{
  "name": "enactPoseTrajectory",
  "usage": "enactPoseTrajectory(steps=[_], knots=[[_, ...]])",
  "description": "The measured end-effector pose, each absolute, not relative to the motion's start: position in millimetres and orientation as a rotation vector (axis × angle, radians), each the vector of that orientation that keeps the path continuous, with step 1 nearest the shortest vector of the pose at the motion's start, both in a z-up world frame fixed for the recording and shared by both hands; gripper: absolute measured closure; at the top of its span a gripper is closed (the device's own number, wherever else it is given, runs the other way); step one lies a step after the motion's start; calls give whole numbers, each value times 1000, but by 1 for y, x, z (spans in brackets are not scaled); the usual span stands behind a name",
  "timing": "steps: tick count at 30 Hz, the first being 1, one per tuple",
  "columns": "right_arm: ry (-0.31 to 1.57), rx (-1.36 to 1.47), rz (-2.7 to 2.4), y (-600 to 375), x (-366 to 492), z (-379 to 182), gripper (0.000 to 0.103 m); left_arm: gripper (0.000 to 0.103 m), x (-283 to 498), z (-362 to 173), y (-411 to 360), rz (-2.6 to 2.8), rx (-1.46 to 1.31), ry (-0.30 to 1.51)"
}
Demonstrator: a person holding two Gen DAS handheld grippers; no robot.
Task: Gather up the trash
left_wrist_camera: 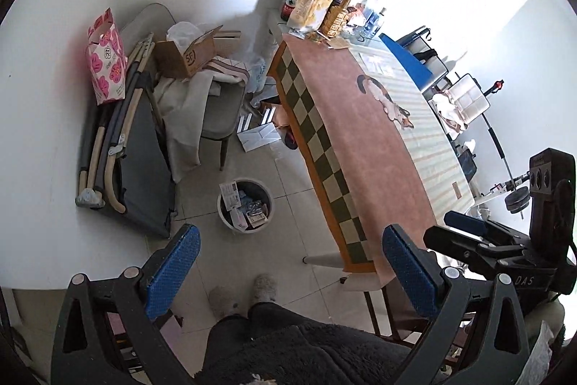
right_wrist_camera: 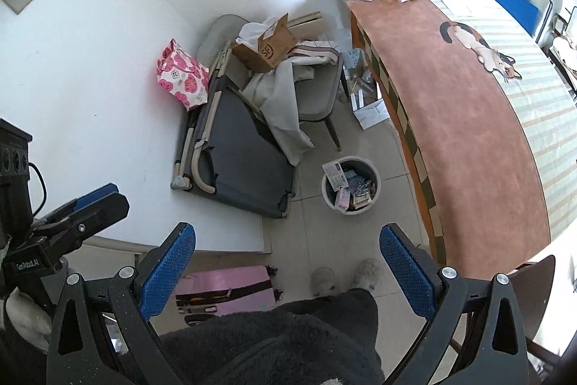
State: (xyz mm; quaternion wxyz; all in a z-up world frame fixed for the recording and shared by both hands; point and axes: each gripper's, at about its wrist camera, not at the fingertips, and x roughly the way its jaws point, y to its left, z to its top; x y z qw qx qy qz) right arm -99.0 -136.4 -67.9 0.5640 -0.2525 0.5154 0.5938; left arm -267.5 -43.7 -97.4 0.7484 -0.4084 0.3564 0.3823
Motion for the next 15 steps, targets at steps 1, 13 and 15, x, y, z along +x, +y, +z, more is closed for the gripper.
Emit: enactPoseTrajectory(steps=[1,13,15], knots=[[1212,-593,1403,-137,-99,-67,0,0,-267,-97,-46,842,-892,777],[1192,-600,1436,-143,-92,-57,0,0,-262,-94,-59,859,-897,748],[1196,-600,1438,-145,-91,-57,0,0,-261,-93,-59,859,-897,744]])
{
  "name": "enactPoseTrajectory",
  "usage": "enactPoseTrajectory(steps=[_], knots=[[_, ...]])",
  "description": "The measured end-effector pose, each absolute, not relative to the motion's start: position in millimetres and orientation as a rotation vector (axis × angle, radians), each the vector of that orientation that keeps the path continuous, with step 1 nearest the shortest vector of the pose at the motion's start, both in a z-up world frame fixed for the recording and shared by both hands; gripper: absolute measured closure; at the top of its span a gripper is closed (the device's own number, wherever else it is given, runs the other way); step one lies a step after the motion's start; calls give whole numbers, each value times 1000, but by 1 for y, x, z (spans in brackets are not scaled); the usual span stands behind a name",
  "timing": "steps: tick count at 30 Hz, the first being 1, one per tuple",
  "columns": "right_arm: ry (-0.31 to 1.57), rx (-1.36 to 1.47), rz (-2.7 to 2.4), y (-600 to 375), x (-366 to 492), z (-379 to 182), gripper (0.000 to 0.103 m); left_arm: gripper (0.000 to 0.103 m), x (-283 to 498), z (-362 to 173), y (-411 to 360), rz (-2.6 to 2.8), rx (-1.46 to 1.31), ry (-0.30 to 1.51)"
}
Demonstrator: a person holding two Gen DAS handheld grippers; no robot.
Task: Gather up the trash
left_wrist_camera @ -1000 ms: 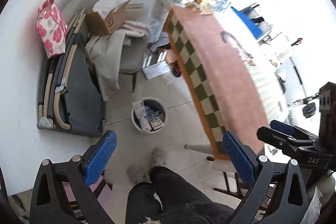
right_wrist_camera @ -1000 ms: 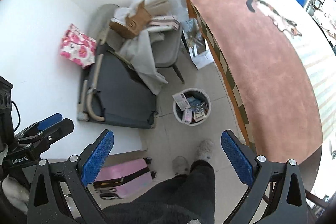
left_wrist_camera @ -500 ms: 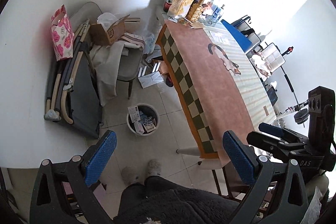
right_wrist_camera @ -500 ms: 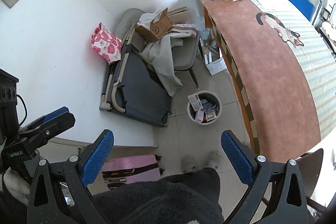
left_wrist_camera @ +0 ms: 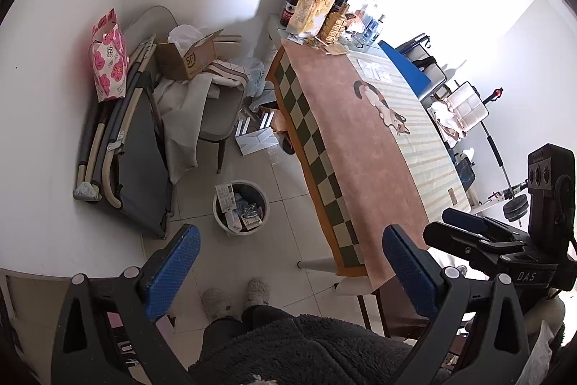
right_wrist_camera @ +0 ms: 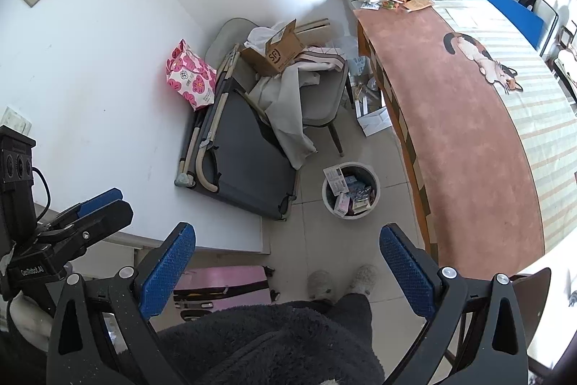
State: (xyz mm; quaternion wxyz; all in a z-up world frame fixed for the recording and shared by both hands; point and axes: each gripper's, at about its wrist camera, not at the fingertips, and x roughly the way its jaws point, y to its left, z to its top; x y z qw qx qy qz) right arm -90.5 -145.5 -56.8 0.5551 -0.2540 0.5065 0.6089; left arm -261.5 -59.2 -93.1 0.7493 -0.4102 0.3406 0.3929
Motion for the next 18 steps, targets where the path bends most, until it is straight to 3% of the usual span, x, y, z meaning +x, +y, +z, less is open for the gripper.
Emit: enactPoseTrajectory(steps=[18], knots=[[1213,-612,1466,-149,-84,-60,0,0,-258,-97,-66,867,-909,747]])
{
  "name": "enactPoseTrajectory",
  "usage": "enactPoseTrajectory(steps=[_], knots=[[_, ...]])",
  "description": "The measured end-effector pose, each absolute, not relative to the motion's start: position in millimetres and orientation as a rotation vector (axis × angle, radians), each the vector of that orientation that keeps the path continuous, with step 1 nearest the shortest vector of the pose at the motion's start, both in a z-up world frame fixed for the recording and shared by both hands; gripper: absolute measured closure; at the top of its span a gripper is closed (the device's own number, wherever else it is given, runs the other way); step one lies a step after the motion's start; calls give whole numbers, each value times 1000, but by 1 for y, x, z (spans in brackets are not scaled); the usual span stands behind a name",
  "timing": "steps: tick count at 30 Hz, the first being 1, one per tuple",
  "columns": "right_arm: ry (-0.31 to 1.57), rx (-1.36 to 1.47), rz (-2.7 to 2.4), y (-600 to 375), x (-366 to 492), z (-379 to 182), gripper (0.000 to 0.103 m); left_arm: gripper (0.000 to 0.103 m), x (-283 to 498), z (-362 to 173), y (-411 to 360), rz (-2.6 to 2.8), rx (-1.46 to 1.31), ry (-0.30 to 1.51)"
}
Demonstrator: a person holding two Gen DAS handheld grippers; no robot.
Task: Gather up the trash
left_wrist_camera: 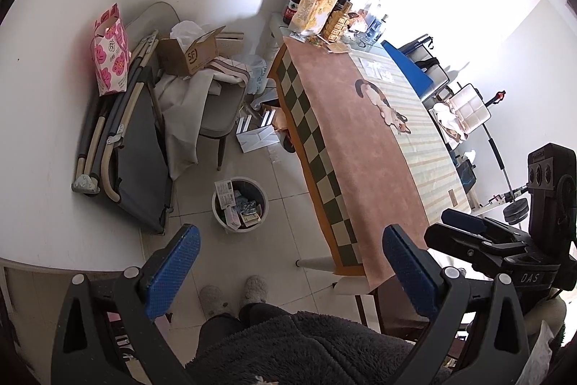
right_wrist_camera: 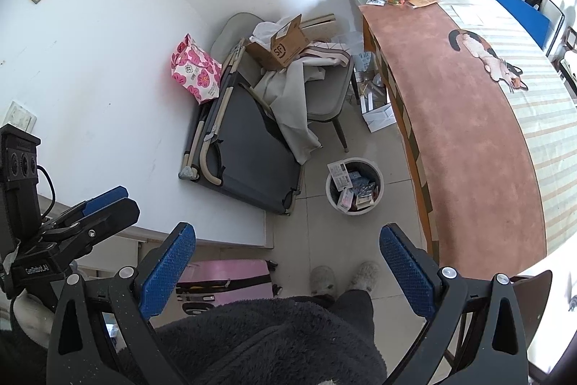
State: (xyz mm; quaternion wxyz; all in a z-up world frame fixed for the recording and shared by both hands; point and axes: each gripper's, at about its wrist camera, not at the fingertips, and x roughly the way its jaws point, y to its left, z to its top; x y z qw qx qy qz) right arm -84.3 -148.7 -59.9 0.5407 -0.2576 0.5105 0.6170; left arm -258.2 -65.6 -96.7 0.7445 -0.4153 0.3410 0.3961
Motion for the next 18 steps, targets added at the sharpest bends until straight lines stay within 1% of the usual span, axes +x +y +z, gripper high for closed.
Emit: enactPoseTrajectory(steps=[18], knots=[[1217,-622,1481,-151,-82,-60,0,0,-257,-97,-68,870,-913,747]])
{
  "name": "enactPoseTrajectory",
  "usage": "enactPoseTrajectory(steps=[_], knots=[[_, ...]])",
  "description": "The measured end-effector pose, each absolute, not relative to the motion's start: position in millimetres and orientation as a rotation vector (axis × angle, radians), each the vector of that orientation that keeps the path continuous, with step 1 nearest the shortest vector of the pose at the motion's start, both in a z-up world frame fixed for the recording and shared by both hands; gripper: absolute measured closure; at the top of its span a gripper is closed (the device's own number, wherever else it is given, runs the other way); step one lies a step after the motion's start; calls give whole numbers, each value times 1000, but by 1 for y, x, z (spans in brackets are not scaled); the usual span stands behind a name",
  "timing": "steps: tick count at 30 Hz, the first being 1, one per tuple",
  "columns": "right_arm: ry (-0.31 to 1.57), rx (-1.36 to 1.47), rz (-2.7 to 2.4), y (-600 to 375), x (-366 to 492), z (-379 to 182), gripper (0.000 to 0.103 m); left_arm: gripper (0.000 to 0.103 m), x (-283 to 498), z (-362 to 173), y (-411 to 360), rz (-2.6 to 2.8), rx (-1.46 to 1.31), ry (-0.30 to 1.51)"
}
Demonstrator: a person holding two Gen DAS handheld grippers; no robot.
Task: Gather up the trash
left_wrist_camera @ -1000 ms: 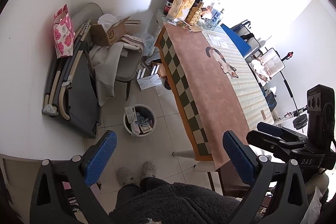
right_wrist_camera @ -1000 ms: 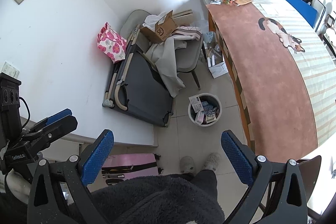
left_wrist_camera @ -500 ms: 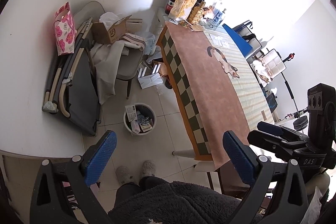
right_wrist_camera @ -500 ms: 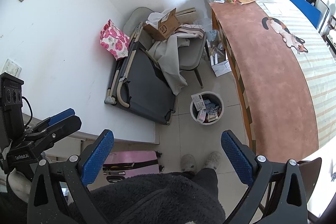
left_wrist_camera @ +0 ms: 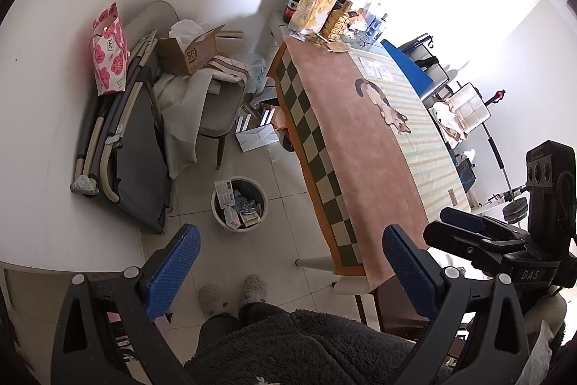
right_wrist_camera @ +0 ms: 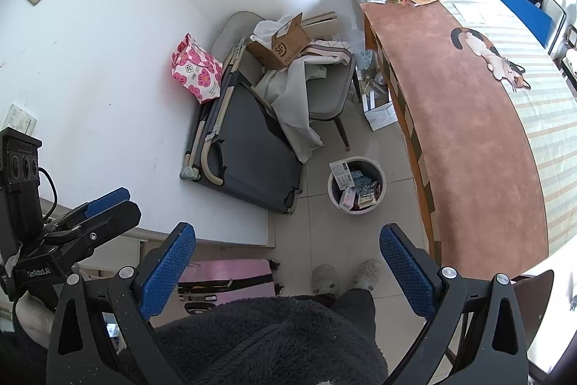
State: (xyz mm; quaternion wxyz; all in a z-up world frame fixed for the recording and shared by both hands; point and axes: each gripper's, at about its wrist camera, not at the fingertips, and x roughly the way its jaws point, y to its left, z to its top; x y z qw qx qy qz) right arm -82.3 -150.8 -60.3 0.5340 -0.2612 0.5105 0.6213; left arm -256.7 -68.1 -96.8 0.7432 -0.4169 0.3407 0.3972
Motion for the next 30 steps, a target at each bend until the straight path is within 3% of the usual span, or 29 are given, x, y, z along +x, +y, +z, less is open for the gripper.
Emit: enactPoseTrajectory(steps=[30], knots=[[1225,-631,1476,-152,-92,-65,0,0,-253,-98,-77,869,-924,746]])
